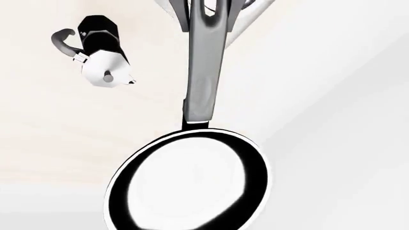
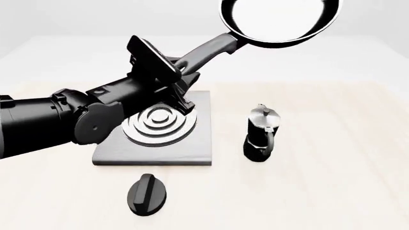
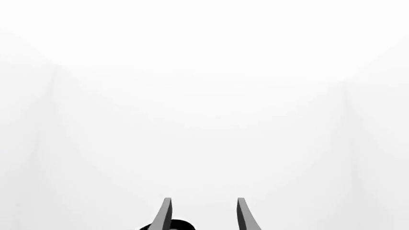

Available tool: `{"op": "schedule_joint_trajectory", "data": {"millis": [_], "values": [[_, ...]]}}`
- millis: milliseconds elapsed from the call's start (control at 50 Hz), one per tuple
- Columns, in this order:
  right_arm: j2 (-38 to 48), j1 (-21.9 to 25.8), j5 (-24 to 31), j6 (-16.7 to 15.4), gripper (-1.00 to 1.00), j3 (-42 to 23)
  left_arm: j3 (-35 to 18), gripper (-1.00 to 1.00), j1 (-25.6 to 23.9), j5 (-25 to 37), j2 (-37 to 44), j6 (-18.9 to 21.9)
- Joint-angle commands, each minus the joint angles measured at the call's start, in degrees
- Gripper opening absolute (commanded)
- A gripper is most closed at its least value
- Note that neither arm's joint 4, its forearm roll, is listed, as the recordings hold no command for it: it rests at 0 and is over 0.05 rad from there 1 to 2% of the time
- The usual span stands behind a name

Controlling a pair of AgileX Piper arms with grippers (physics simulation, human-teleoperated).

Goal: Put the frying pan on the stove.

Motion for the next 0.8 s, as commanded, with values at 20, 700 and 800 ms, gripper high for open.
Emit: {"op": "schedule_joint_trajectory", "data": {"millis": [20,700,800], "values": [[0.00,0.14,0.18,-0.37,1.00,-0.04,1.27,-1.00,1.38,0.36,-3.73,-2.05],[0.00,0.62,-0.65,-1.30,1.00,1.65,12.40,-1.00,7.14,2.58,-15.25,-0.24],[0.00,0.63,-0.78,-1.39,1.00,1.83,14.47,-1.00,8.14,3.65,-17.61,0.36]]}}
